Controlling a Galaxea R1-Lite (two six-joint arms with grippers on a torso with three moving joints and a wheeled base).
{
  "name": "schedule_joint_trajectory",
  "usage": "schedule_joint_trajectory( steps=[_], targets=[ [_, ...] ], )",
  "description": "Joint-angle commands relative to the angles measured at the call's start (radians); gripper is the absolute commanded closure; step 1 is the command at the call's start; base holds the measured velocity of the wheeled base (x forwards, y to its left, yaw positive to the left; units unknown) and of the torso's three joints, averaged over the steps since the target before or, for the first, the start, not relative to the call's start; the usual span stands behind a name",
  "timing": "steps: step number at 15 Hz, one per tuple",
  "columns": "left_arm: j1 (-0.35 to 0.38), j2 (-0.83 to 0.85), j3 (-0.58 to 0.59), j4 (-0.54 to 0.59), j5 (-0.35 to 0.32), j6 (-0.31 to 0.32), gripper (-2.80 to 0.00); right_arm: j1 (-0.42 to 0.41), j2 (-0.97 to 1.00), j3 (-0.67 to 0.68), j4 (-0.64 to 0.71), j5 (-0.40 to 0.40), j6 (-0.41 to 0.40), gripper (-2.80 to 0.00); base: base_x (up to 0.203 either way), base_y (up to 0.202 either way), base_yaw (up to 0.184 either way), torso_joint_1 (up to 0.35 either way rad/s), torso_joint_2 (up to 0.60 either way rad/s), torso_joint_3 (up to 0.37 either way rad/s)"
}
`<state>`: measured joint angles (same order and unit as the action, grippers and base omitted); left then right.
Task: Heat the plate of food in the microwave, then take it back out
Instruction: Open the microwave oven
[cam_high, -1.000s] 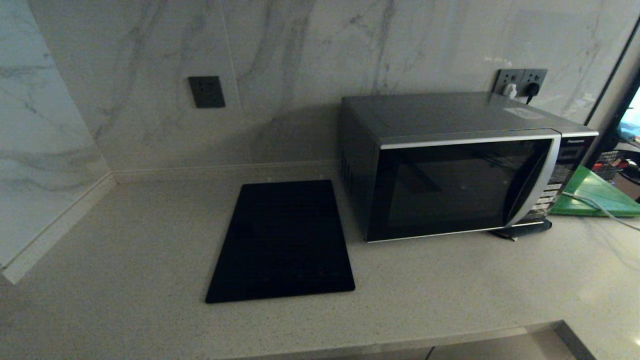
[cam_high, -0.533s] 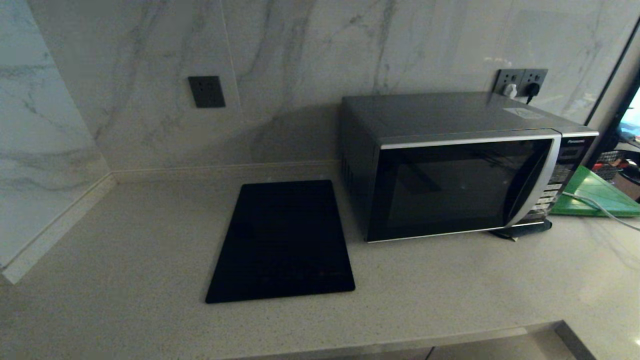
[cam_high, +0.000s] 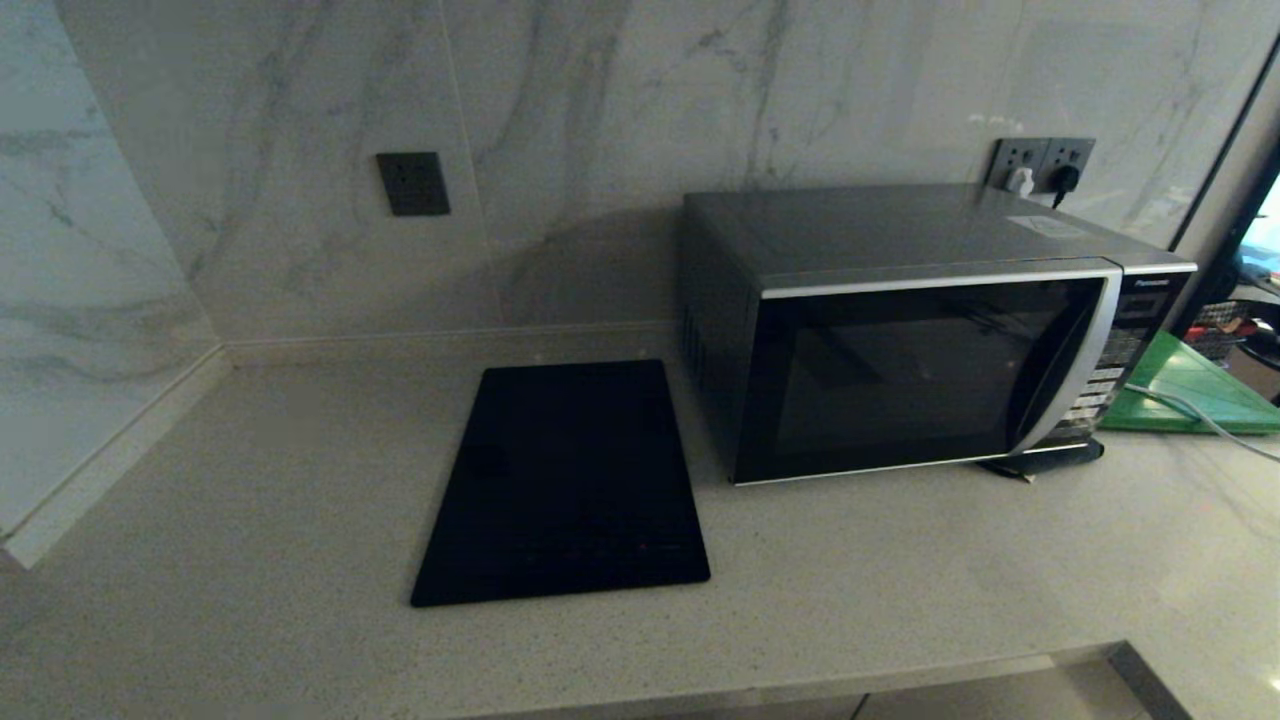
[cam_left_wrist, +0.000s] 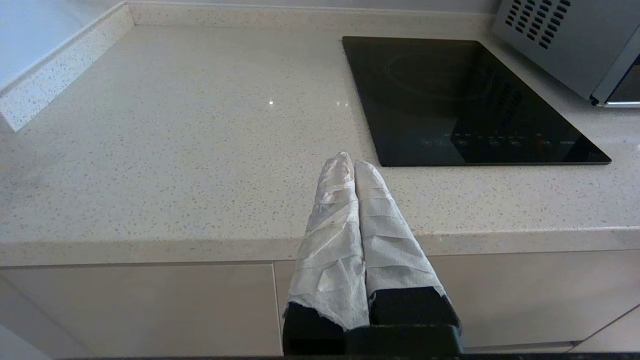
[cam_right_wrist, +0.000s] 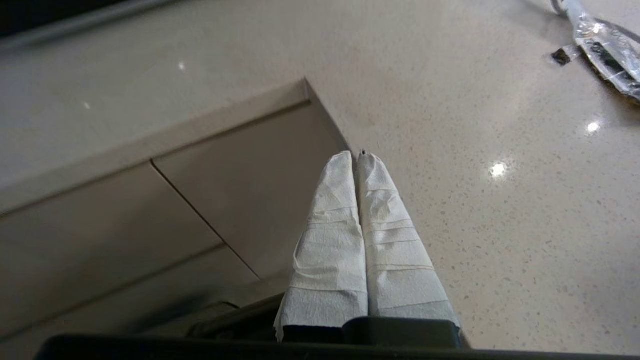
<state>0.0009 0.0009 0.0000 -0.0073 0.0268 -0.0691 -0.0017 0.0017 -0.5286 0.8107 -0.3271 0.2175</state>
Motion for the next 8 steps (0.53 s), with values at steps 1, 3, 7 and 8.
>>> schedule_joint_trajectory(
  steps=[1, 3, 7, 8],
  targets=[
    [0.001, 0.001, 0.000, 0.000, 0.001, -0.001, 0.00, 0.000, -0.001, 0.073, -0.059, 0.005, -0.016, 0.00, 0.000, 0.000, 0.000, 0.000, 0.00, 0.000],
    [0.001, 0.001, 0.000, 0.000, 0.001, -0.001, 0.00, 0.000, -0.001, 0.180, -0.211, 0.025, -0.030, 0.00, 0.000, 0.000, 0.000, 0.000, 0.00, 0.000],
    [0.001, 0.001, 0.000, 0.000, 0.001, -0.001, 0.00, 0.000, 0.000, 0.346, -0.504, 0.064, -0.113, 0.00, 0.000, 0.000, 0.000, 0.000, 0.00, 0.000],
    [0.000, 0.001, 0.000, 0.000, 0.001, -0.001, 0.00, 0.000, 0.000, 0.346, -0.504, 0.075, -0.115, 0.00, 0.000, 0.000, 0.000, 0.000, 0.00, 0.000]
  ],
)
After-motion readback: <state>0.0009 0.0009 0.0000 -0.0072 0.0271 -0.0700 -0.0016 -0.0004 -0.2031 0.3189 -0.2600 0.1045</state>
